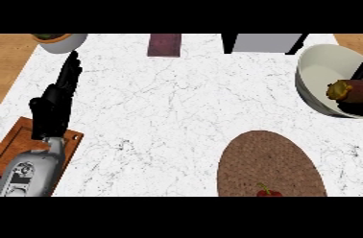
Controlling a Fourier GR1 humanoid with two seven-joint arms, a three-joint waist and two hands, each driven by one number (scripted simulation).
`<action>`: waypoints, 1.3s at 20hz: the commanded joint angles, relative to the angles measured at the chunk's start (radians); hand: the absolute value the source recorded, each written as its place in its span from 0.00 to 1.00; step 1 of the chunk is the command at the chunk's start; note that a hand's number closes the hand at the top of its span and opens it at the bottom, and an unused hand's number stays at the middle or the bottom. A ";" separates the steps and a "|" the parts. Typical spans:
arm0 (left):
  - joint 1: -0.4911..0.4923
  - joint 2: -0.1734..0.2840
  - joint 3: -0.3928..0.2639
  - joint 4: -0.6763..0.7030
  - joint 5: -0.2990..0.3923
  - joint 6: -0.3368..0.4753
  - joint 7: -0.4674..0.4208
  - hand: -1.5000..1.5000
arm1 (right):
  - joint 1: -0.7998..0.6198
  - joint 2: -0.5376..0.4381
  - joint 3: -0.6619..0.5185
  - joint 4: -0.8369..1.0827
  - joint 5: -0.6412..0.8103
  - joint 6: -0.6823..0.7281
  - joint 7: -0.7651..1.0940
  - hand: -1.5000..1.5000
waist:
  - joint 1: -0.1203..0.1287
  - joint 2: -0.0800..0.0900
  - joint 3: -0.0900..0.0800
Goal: Pick the sweet potato from the placemat and place it in the bowl
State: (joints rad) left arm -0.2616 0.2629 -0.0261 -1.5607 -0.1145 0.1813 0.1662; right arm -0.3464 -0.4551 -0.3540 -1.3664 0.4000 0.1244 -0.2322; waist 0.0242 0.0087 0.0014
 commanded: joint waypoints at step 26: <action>0.015 -0.045 -0.048 -0.061 -0.037 -0.006 0.020 0.50 | -0.473 -0.156 -0.187 1.123 0.066 -0.085 -0.517 0.00 | 0.052 0.019 0.006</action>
State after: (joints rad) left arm -0.2727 0.2370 -0.0470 -1.5926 -0.1346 0.1657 0.1784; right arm -0.7958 -0.6032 -0.5034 -0.2975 0.5024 0.0051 -0.7070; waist 0.0773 0.0315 0.0074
